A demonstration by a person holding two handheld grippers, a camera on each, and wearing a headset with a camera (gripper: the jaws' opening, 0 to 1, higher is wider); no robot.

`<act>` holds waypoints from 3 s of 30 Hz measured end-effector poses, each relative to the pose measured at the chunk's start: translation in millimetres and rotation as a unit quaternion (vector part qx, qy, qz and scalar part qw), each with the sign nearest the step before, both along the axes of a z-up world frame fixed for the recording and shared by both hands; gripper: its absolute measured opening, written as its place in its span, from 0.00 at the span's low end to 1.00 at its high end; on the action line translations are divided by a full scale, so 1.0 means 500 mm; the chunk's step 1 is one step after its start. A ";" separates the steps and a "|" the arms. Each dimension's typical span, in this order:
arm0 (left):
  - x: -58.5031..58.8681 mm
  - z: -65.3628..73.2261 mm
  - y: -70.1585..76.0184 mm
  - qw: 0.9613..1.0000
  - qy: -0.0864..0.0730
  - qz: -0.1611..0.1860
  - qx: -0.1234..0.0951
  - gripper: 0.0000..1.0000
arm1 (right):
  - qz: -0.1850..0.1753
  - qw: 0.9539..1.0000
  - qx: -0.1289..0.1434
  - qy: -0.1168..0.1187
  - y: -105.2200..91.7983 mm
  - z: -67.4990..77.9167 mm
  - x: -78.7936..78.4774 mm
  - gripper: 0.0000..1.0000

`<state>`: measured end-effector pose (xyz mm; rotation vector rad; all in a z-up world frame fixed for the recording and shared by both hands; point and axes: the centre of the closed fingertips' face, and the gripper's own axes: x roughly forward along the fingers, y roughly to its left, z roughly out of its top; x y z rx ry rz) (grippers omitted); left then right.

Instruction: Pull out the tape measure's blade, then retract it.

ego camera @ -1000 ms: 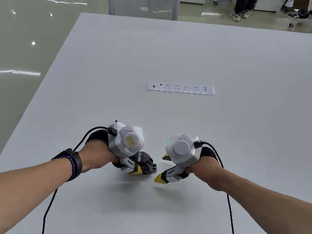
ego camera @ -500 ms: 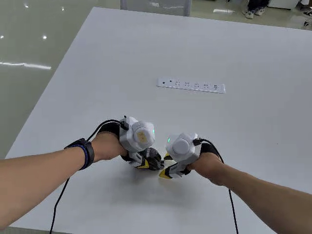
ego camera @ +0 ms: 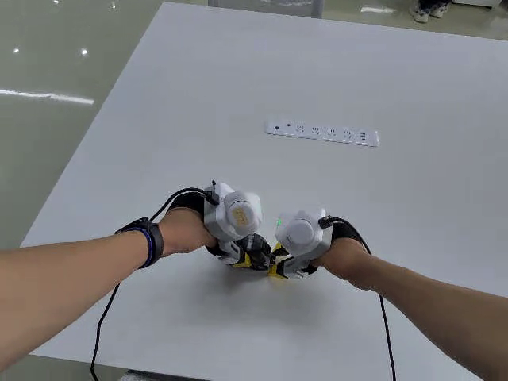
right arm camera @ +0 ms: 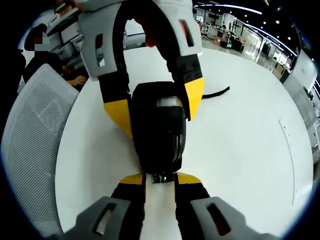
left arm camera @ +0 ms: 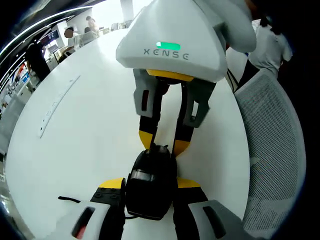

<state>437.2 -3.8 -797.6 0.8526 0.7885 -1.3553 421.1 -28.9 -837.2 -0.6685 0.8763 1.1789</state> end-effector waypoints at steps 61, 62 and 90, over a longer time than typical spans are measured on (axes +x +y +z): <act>0.002 -0.006 0.006 1.000 0.001 0.007 0.028 0.33 | 0.011 1.000 -0.021 0.000 -0.011 -0.001 0.007 0.13; 0.002 -0.006 0.006 1.000 0.001 0.007 0.028 0.33 | 0.011 1.000 -0.021 0.000 -0.011 -0.001 0.007 0.13; -0.002 -0.007 0.002 0.999 -0.005 0.008 0.042 0.33 | 0.011 1.000 -0.020 -0.001 -0.043 0.001 -0.005 0.13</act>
